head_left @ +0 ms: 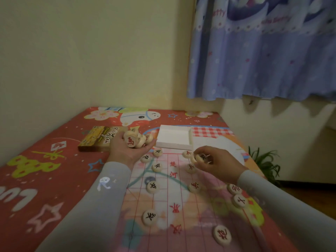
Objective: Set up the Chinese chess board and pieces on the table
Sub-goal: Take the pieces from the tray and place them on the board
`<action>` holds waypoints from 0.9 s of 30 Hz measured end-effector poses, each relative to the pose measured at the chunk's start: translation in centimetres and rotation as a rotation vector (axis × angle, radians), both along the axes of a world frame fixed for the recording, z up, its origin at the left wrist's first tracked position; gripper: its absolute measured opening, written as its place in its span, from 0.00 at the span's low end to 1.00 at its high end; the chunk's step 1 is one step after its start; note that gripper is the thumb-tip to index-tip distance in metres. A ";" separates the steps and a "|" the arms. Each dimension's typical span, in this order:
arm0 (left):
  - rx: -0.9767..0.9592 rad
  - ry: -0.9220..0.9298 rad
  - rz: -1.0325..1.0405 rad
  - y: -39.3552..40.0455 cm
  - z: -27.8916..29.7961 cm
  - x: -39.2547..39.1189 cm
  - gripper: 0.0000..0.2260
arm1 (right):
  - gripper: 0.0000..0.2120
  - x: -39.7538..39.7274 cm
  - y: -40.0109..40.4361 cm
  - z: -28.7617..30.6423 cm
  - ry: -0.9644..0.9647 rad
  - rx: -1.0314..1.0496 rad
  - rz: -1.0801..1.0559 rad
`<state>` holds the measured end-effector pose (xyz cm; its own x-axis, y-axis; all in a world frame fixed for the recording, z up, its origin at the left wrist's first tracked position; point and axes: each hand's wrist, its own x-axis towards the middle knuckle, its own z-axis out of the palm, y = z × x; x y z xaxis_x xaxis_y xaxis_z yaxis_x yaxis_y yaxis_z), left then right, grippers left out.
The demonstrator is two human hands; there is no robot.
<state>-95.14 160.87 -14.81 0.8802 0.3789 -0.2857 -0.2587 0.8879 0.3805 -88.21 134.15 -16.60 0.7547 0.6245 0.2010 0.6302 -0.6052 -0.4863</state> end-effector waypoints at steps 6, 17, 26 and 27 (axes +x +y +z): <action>0.024 -0.025 -0.051 -1.5 -1.1 -2.6 0.09 | 0.11 -4.6 -2.9 -1.4 0.064 -0.137 0.149; 0.009 -0.011 -0.130 -4.4 -2.3 -4.6 0.11 | 0.16 -7.3 -3.4 -3.9 0.070 -0.392 0.255; -0.022 0.009 -0.117 -3.9 -3.2 -4.1 0.14 | 0.16 -6.3 -3.6 -2.9 0.077 -0.221 0.158; -0.022 0.012 -0.106 -3.9 -3.0 -4.1 0.13 | 0.15 -6.3 -3.4 -2.8 0.096 -0.190 0.142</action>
<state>-99.29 156.97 -17.79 0.9117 0.2769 -0.3037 -0.1581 0.9184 0.3627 -94.50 130.72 -19.39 0.6665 0.7455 0.0015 0.6722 -0.6001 -0.4336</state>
